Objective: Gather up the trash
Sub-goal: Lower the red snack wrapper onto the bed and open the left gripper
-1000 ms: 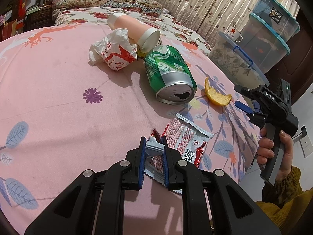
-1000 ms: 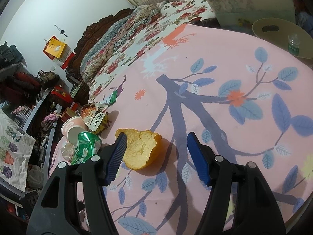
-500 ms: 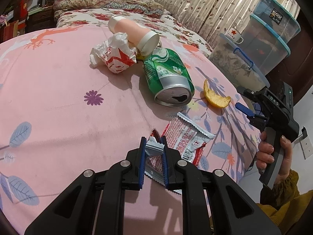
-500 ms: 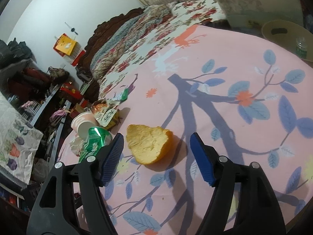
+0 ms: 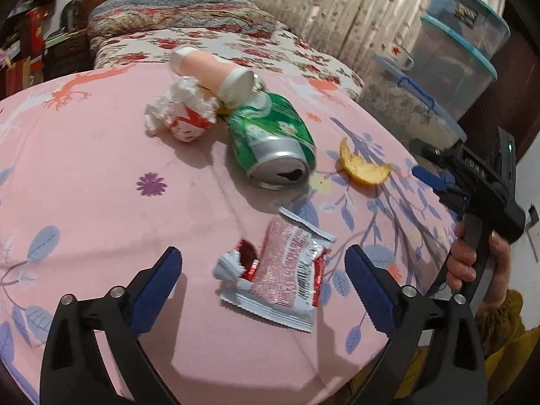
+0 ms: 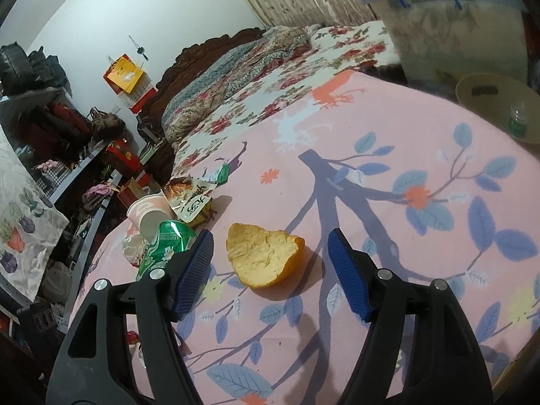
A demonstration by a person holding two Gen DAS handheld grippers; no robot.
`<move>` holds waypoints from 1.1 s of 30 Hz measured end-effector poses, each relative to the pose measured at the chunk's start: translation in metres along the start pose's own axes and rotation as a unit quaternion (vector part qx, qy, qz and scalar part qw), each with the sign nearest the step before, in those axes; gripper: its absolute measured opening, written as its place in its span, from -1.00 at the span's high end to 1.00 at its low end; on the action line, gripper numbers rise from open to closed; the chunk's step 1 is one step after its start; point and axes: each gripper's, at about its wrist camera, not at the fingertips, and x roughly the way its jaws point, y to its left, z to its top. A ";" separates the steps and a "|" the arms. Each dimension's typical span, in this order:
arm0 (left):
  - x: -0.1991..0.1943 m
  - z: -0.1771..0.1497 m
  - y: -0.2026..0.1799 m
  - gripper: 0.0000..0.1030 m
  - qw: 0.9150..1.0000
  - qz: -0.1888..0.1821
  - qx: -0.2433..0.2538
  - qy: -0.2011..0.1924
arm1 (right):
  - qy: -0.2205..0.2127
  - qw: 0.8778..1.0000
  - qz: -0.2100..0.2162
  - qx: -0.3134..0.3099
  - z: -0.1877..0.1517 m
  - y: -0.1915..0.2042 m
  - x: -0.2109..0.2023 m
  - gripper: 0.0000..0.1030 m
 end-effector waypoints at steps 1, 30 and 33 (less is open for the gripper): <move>0.003 0.000 -0.002 -0.83 1.000 0.001 0.007 0.005 | 0.002 1.000 -0.001 0.004 0.000 -0.002 0.000 -0.39; 0.010 -0.005 -0.008 -0.83 0.999 0.001 0.015 0.031 | 0.012 0.999 -0.010 0.045 0.002 -0.025 0.005 -0.39; 0.009 -0.005 -0.005 -0.83 0.999 -0.004 0.008 0.032 | 0.013 0.999 -0.010 0.049 0.002 -0.027 0.005 -0.39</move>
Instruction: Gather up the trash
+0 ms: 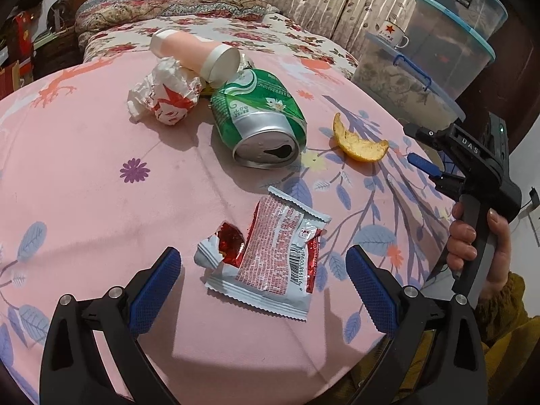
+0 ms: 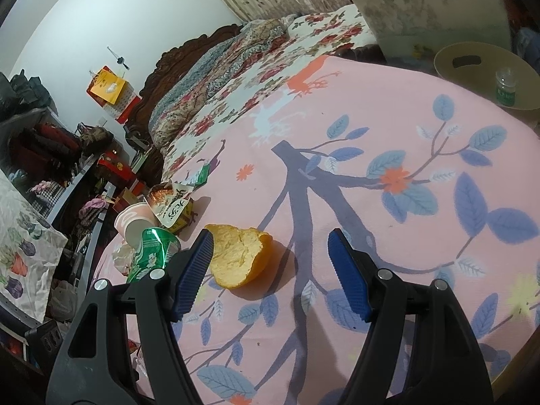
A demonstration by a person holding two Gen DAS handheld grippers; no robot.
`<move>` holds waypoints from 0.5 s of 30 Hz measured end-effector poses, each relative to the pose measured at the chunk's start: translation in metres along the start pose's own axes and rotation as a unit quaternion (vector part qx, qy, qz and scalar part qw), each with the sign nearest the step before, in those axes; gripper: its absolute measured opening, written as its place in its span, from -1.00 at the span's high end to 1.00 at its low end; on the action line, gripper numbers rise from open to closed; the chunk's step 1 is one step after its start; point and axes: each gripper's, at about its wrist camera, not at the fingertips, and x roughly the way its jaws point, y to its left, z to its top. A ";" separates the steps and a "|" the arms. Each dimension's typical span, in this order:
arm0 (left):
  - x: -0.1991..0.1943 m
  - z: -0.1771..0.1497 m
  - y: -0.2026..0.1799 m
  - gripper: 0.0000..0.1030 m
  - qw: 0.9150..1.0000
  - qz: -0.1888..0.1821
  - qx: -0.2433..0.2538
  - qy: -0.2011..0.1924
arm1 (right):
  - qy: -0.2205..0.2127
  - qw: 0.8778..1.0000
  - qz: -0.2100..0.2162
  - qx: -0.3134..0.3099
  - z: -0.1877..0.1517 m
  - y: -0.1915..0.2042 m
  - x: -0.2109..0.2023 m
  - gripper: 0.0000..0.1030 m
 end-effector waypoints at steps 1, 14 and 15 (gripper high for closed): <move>-0.001 0.000 0.001 -0.83 1.000 0.000 -0.002 0.000 | 0.001 1.000 0.000 0.001 0.000 -0.001 0.000 -0.39; -0.019 0.005 0.024 -0.83 0.999 -0.008 -0.035 -0.016 | 0.002 1.000 -0.001 0.004 -0.002 -0.002 0.000 -0.39; -0.020 0.004 0.024 -0.83 0.999 -0.010 -0.035 -0.016 | 0.001 1.000 -0.001 0.002 -0.002 -0.002 -0.001 -0.39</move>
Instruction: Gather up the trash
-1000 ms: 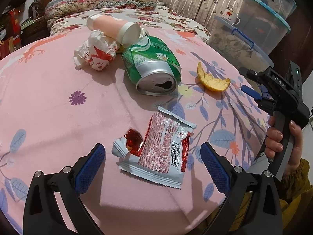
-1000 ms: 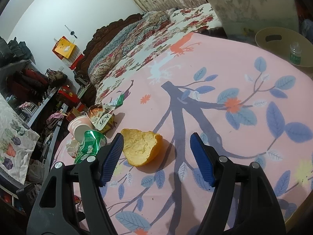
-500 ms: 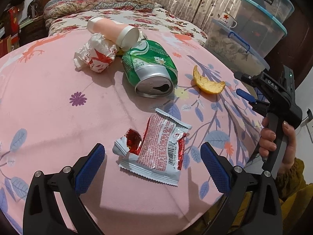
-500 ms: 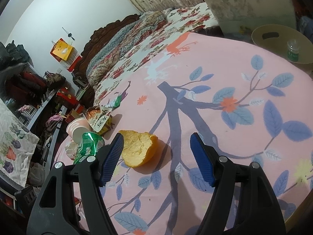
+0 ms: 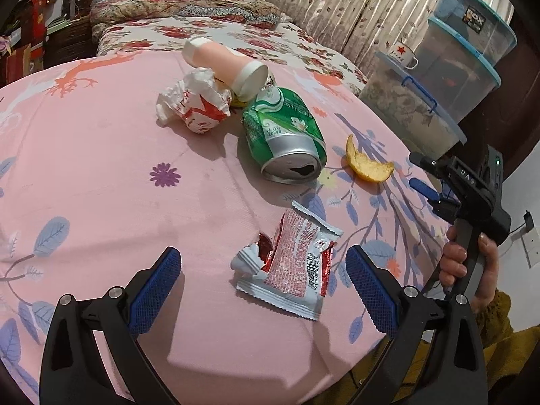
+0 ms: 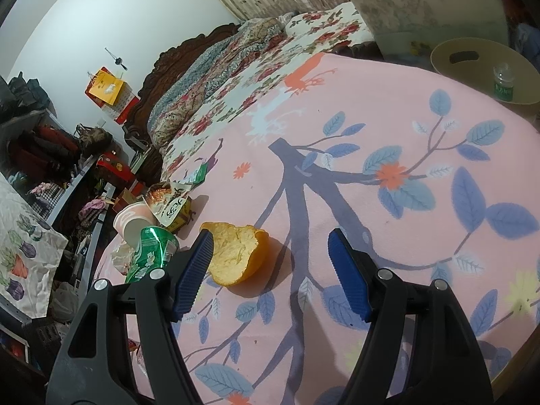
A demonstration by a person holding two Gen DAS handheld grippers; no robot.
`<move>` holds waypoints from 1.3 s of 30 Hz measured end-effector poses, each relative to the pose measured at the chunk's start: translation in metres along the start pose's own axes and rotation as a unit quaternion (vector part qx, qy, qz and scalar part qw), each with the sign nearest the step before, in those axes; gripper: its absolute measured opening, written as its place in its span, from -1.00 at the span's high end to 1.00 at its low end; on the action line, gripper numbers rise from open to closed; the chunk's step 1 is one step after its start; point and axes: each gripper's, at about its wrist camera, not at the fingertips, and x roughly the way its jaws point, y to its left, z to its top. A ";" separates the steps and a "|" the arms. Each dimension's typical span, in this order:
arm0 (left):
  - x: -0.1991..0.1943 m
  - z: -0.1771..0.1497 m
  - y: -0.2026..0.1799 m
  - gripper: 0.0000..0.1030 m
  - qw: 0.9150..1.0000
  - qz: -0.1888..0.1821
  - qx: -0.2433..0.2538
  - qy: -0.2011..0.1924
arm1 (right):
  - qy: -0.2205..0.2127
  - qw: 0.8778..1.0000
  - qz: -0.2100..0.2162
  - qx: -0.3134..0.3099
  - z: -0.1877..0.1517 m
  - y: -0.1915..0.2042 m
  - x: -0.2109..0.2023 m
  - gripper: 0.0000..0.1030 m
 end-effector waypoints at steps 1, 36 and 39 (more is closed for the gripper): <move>-0.001 -0.001 0.000 -0.83 1.000 -0.003 0.002 0.001 | 0.000 1.000 0.000 0.000 0.000 -0.001 0.000 -0.39; 0.002 0.035 -0.070 0.88 0.995 -0.051 0.082 -0.002 | 0.090 0.995 0.050 0.009 0.004 -0.004 0.052 0.83; 0.011 0.057 -0.093 0.88 0.993 -0.058 0.105 0.001 | 0.066 0.996 0.050 0.022 0.019 -0.021 0.039 0.83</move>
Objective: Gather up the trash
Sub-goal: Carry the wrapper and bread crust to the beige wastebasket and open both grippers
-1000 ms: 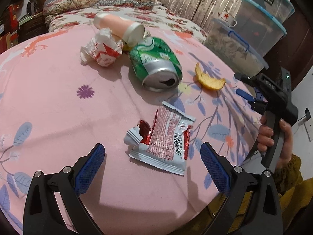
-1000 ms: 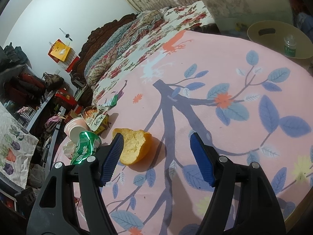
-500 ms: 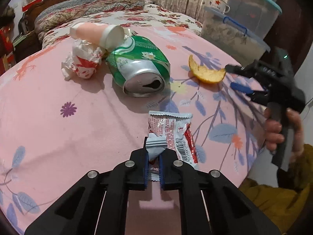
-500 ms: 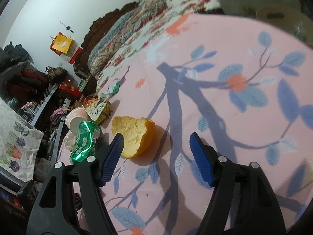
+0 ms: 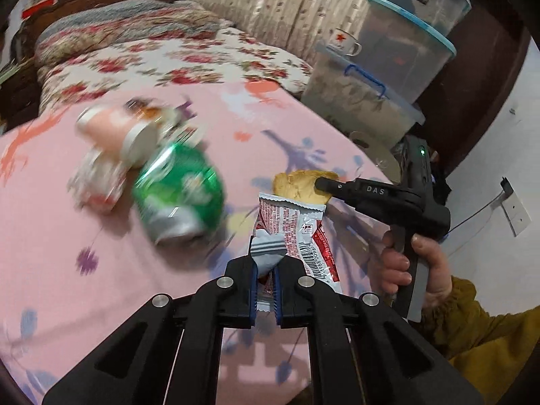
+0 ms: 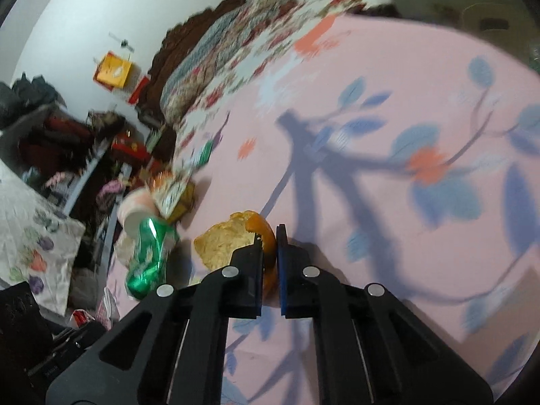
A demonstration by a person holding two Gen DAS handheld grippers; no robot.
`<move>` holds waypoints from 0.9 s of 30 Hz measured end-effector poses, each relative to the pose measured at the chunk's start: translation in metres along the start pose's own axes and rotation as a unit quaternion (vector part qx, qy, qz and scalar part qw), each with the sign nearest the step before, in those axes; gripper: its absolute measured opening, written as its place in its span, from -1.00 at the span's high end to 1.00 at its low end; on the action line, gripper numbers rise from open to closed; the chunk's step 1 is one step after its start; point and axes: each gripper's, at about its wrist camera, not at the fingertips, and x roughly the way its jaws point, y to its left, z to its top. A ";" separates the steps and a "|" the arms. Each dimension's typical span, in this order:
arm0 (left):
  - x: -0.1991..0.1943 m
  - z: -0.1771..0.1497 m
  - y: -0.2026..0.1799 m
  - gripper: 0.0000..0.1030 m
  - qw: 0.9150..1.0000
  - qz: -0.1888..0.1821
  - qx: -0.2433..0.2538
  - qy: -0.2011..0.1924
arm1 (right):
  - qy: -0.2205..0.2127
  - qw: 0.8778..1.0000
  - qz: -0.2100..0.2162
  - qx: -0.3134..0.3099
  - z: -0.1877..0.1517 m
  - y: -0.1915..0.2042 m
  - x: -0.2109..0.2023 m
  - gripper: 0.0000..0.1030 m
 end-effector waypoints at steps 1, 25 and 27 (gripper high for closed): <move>0.007 0.010 -0.008 0.88 1.000 -0.003 0.010 0.003 | -0.017 1.000 -0.001 0.005 0.008 -0.009 -0.010 0.83; 0.324 0.220 -0.275 -0.29 0.982 -0.054 0.163 0.075 | -0.232 0.957 -0.147 0.094 0.143 -0.223 -0.168 -0.60; 0.327 0.217 -0.272 -0.19 0.983 -0.057 0.151 0.087 | -0.235 0.957 -0.148 0.078 0.140 -0.218 -0.169 -0.46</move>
